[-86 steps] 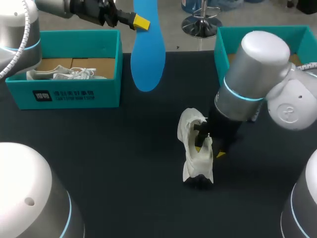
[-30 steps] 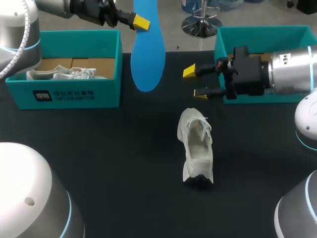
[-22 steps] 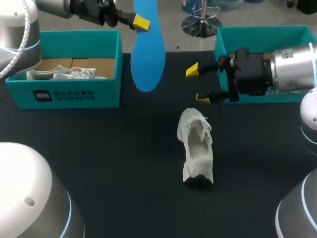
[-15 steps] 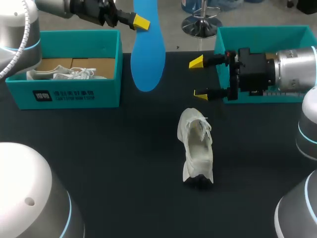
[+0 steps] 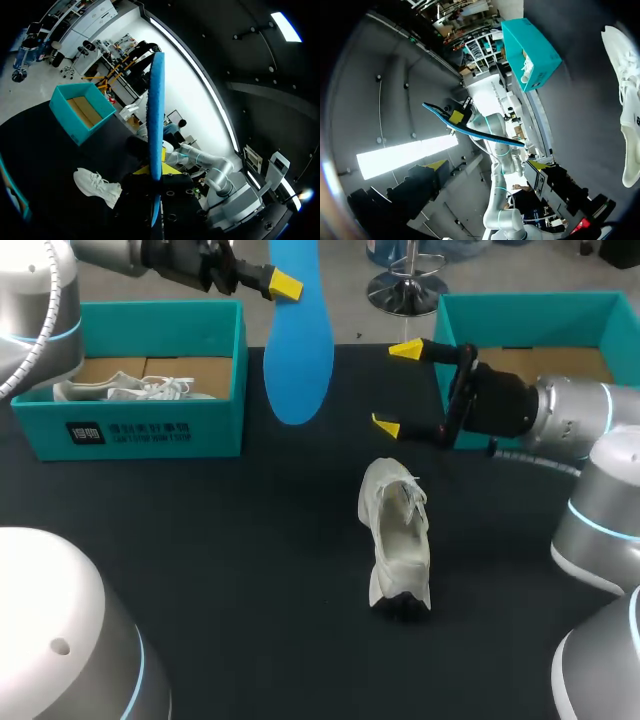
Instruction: Take the shoe out of the shoebox, open the shoe tongue, remove and reinsert the insole, then place the shoe into the shoebox
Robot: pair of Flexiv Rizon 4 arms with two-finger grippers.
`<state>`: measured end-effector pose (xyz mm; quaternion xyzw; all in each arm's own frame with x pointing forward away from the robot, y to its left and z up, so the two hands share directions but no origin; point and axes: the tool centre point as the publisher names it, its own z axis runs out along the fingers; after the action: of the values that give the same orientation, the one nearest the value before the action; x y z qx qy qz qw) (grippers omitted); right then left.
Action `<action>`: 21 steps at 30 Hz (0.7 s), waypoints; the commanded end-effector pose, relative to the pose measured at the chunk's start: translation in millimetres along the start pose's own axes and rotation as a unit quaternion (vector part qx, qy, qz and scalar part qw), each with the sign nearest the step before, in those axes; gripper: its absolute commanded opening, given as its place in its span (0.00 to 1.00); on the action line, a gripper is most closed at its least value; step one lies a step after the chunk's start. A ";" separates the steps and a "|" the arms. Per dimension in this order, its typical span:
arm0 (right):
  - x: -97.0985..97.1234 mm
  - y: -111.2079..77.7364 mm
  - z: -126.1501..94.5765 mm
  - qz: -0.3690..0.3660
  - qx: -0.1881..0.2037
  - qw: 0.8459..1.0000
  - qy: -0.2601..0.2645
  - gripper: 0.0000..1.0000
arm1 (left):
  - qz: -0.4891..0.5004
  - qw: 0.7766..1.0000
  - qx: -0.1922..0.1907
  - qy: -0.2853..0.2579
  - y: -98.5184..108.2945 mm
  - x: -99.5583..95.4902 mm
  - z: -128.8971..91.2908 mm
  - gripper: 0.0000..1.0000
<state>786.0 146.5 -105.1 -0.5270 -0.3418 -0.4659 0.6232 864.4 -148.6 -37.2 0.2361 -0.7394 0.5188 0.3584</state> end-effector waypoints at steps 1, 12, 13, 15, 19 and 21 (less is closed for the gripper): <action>1.1 0.1 2.3 0.000 0.002 1.000 -0.017 1.00 | 0.001 1.000 0.001 0.000 0.9 -0.1 -0.3 0.00; -5.0 -4.9 -3.7 0.019 -0.014 0.999 -0.044 1.00 | 0.001 1.000 0.001 0.000 0.9 -0.1 -0.3 0.00; -6.3 -5.2 -4.8 0.023 -0.017 0.998 -0.048 1.00 | 0.001 1.000 0.001 0.000 0.9 -0.1 -0.3 0.00; -8.8 -5.3 -6.3 0.026 -0.018 0.998 -0.053 1.00 | 0.001 1.000 0.001 0.000 0.9 -0.1 -0.3 0.00; -14.1 -5.2 -7.2 0.035 -0.021 0.996 -0.074 1.00 | 0.001 1.000 0.001 0.000 0.9 -0.1 -0.3 0.00; -15.4 -5.2 -7.2 0.035 -0.021 0.996 -0.079 1.00 | 0.001 1.000 0.001 0.000 0.9 -0.1 -0.3 0.00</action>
<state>774.6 142.3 -121.2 -0.5839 -0.3585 -0.4130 0.5999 864.4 -148.6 -37.2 0.2361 -0.7394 0.5188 0.3584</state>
